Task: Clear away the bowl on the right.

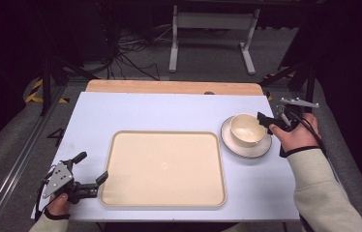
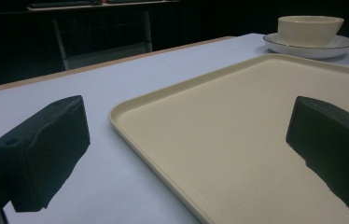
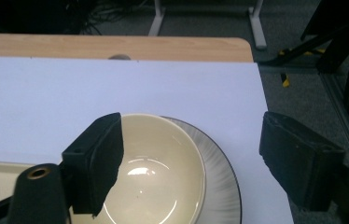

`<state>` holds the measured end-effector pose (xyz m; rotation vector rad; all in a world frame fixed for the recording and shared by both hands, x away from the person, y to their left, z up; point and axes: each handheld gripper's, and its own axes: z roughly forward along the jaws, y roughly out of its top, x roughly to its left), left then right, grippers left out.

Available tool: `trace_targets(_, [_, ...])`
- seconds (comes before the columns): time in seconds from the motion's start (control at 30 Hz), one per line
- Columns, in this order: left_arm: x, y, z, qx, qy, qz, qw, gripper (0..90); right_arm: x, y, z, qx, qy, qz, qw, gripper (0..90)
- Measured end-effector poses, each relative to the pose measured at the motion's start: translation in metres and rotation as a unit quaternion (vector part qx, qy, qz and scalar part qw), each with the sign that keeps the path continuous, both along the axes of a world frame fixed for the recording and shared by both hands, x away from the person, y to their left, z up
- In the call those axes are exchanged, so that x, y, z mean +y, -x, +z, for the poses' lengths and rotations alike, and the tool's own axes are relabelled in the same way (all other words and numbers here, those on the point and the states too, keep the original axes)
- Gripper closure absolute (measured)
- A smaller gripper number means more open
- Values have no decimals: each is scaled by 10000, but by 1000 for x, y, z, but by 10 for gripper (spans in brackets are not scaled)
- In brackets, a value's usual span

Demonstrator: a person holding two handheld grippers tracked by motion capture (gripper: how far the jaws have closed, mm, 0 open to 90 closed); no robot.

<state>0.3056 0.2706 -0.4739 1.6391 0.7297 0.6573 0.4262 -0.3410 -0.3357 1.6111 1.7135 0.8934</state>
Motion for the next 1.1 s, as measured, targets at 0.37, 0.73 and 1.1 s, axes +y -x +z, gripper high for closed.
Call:
trace_targets(0.37, [0, 0, 0, 2, 4, 9, 10000, 2, -5, -18, -2, 817, -107, -112, 9965, 248])
trace_targets(0.73, [0, 0, 0, 3, -3, -3, 10000, 2, -9, -37, -12, 1661, -174, -165, 9858, 343])
trace_targets(1.1, [0, 0, 0, 4, -3, -5, 10000, 2, -13, -47, -29, 2277, -196, -195, 9733, 475])
